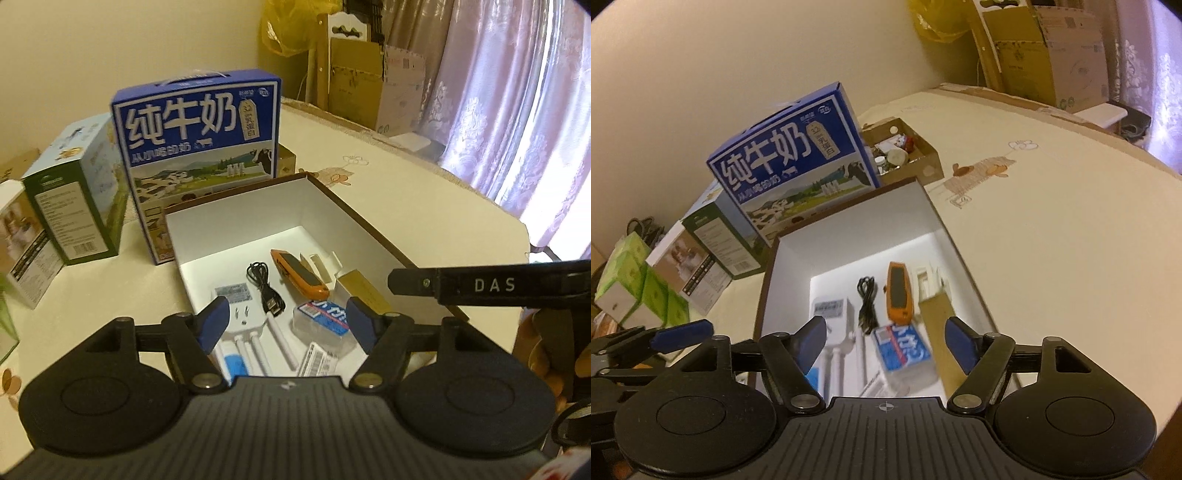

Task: Organize rigid objects
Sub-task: 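Withdraw both open tools from the brown box back over the table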

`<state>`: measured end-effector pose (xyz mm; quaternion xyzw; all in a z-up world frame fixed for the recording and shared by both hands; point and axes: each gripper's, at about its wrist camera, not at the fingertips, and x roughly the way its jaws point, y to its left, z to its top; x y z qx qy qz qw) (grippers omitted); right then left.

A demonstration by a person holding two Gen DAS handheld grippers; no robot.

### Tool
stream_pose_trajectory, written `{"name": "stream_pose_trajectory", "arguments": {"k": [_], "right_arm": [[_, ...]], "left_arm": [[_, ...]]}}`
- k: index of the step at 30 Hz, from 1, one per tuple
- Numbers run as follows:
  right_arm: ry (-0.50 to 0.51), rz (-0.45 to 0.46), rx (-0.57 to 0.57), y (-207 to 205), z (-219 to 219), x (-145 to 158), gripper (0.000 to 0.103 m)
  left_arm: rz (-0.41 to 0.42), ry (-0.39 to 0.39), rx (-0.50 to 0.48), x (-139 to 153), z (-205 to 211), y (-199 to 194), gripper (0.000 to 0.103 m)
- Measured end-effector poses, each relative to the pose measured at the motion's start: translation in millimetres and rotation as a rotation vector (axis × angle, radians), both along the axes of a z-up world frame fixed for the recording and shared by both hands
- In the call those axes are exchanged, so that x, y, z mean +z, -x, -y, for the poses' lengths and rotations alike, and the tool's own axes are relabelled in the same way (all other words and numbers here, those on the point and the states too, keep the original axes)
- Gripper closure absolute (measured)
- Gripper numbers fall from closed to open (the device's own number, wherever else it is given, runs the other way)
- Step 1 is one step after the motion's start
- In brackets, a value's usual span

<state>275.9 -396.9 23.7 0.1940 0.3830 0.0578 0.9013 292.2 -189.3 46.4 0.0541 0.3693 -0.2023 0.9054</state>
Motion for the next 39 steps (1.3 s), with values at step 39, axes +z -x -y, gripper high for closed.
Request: {"name": "stream_pose_trajectory", "arguments": {"k": [39], "right_arm": [[0.109, 0.054, 0.28, 128.3, -131.0, 10.2, 0.034]], "left_arm": [[-0.008, 0.018, 0.323, 4.9, -143.4, 182.3, 0.032]]}}
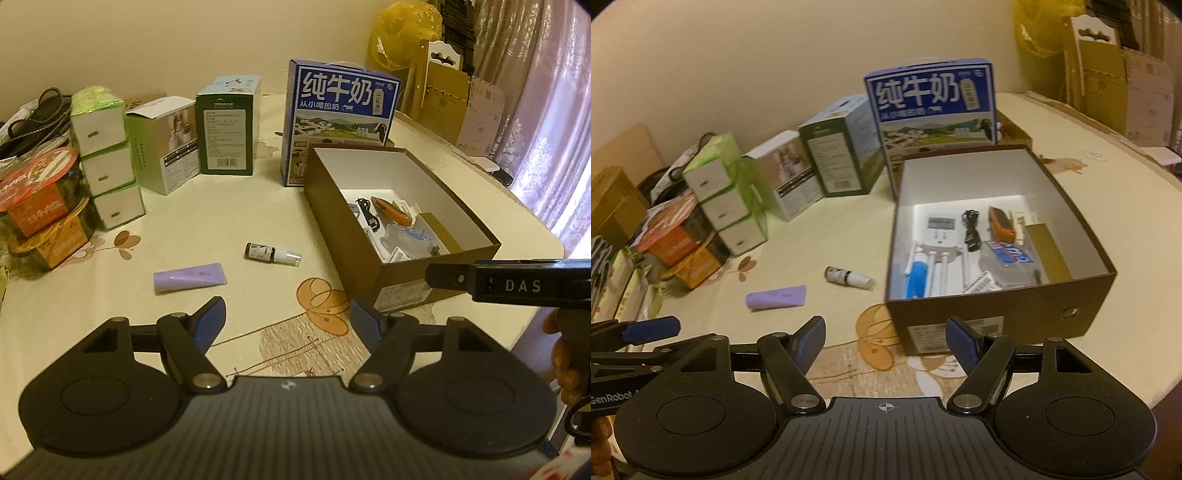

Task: Organize rigid objects
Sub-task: 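Withdraw both open tools from the brown box back over the table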

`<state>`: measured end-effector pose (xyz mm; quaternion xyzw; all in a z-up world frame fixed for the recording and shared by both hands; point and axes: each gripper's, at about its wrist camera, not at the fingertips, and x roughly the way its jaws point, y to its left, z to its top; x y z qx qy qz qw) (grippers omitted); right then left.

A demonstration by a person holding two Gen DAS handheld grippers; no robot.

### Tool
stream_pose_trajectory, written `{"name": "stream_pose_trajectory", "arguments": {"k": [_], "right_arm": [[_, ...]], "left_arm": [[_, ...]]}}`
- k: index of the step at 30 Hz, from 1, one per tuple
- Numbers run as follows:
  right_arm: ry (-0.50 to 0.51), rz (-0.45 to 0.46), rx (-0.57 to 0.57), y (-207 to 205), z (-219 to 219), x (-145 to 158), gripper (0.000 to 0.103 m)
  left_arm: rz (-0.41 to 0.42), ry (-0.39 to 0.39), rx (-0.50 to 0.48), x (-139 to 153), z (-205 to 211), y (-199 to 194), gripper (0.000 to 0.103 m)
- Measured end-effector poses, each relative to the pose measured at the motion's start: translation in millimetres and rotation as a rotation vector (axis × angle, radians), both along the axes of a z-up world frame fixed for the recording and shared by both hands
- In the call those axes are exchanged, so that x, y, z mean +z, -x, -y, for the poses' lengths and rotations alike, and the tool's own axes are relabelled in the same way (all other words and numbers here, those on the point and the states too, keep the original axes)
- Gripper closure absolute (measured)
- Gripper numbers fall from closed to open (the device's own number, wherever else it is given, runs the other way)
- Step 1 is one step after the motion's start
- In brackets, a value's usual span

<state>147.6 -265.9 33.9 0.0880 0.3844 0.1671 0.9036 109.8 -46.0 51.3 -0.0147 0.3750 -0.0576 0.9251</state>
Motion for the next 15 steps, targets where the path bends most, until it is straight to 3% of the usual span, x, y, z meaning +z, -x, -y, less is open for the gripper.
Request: {"name": "stream_pose_trajectory", "arguments": {"k": [15], "right_arm": [[-0.004, -0.041, 0.123, 15.5, -37.5, -21.1, 0.034]], "left_arm": [[-0.015, 0.01, 0.064, -12.0, -22.1, 27.3, 0.032]]}}
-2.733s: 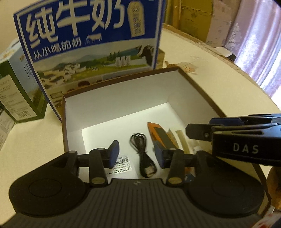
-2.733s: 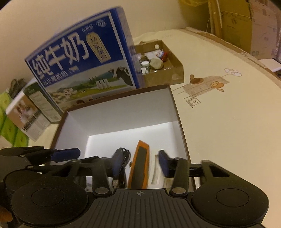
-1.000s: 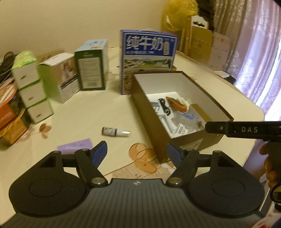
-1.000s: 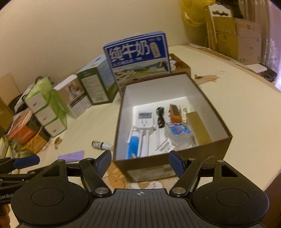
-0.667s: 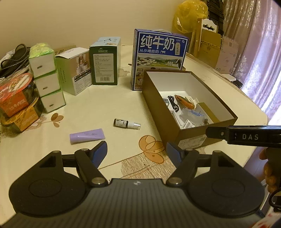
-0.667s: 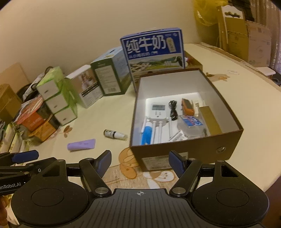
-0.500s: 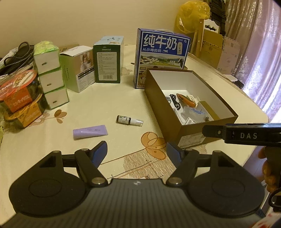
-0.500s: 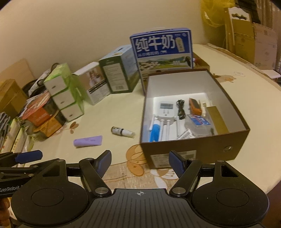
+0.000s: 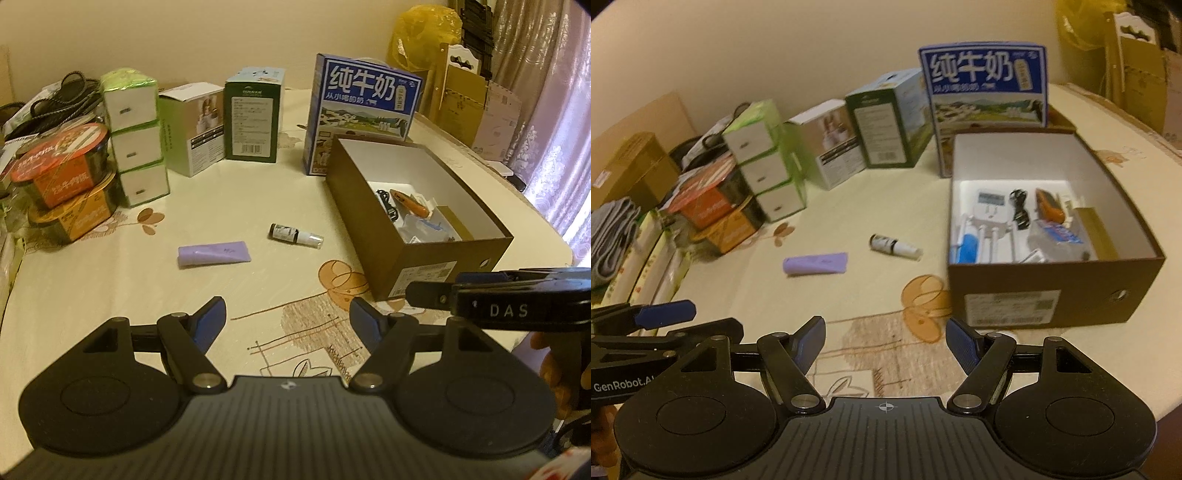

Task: Organize rigid objects
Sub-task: 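Withdraw both open tools from the brown box back over the table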

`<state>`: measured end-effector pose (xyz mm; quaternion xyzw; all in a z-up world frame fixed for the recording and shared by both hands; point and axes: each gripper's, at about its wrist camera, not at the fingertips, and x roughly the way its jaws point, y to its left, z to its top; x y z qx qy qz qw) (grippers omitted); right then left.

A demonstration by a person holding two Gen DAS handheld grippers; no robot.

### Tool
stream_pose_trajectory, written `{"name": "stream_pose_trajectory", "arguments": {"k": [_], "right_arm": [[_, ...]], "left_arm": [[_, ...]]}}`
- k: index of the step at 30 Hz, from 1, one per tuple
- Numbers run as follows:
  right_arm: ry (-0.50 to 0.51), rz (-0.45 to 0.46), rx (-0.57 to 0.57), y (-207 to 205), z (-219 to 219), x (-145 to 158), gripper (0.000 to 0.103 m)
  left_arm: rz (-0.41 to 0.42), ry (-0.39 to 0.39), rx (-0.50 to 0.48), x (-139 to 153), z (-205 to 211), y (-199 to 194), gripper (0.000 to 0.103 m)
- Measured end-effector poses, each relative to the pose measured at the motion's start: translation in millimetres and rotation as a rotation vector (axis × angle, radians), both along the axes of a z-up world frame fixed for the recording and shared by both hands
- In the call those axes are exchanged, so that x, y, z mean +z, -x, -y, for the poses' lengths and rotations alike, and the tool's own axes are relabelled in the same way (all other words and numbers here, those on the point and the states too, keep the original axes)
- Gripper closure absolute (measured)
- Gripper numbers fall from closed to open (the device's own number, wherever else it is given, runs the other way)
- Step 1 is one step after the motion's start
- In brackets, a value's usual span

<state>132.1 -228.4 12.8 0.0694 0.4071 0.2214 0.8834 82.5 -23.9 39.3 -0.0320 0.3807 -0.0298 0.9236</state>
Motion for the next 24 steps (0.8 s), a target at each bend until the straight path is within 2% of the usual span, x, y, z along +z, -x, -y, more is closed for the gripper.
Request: {"name": "stream_pose_trajectory", "arguments": {"k": [15, 24], "right_arm": [[0.008, -0.047, 0.062, -0.5, -24.8, -29.2, 0.034], [0.044, -0.017, 0.104, -25.1, -45.3, -46.0, 0.034]], "left_arm": [[-0.006, 0.018, 0.051, -17.3, -21.2, 0.1, 0.032], [-0.018, -0.018, 0.066, -38.8, -39.0, -22.4, 0.032]]}}
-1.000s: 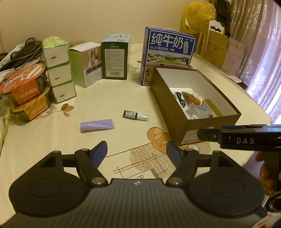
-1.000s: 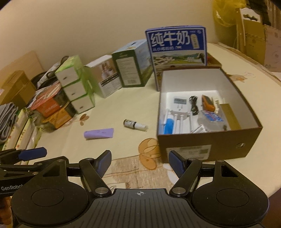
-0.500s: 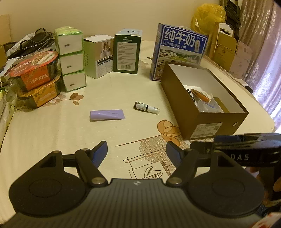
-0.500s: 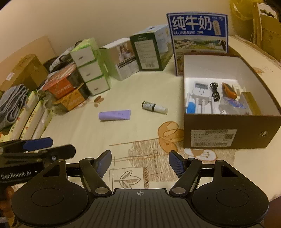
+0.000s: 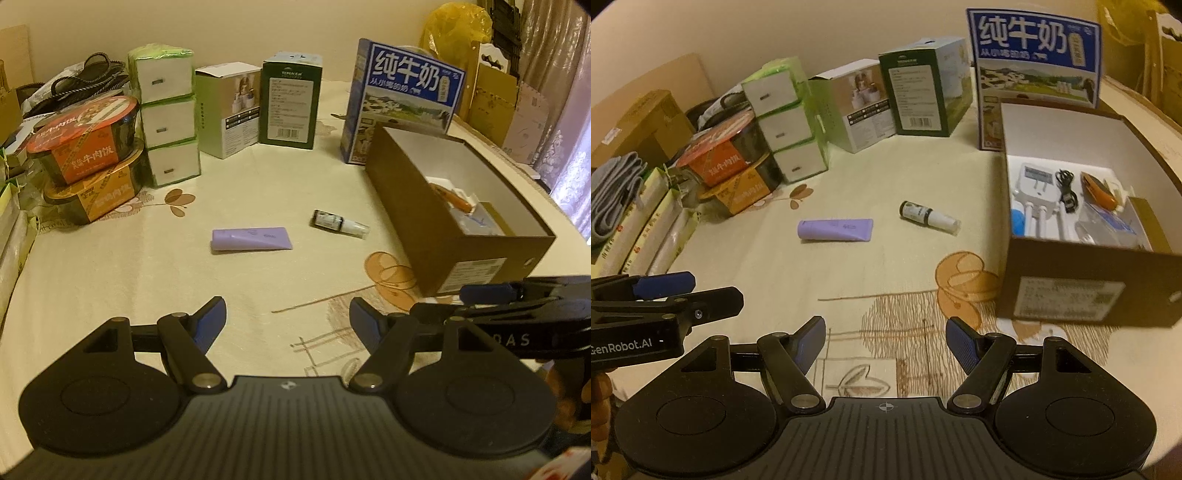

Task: Organize rigid objects
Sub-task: 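Withdraw both open tools from the brown box back over the table, then reach the left tool to the lavender tube while right reaches the brown bottle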

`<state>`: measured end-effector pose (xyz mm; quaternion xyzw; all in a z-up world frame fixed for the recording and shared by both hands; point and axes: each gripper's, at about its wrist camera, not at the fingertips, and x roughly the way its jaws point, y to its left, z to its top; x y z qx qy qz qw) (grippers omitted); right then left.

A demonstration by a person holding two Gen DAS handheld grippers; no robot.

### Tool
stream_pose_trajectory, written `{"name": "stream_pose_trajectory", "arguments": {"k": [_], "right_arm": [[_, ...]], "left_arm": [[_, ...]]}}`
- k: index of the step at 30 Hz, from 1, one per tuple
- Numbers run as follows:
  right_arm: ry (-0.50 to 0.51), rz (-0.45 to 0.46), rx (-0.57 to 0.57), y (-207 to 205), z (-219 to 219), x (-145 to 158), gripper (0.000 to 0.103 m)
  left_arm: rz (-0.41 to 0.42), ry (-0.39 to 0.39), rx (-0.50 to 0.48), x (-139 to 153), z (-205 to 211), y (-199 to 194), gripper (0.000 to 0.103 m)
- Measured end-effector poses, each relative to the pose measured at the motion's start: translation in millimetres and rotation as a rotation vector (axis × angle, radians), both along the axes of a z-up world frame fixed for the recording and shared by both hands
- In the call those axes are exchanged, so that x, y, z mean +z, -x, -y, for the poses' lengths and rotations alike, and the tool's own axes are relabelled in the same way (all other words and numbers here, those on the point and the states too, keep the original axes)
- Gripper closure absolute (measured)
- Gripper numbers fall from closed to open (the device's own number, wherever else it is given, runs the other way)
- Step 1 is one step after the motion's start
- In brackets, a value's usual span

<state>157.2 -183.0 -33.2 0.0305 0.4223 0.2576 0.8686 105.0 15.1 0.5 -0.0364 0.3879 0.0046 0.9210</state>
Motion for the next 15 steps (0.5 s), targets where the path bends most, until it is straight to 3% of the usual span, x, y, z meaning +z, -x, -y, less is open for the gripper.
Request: {"name": "stream_pose_trajectory", "arguments": {"k": [15], "right_arm": [[0.062, 0.035, 0.029, -79.8, -49.6, -36.1, 0.034]], "left_arm": [[-0.015, -0.122, -0.112, -49.0, -34.4, -84.0, 0.032]]}}
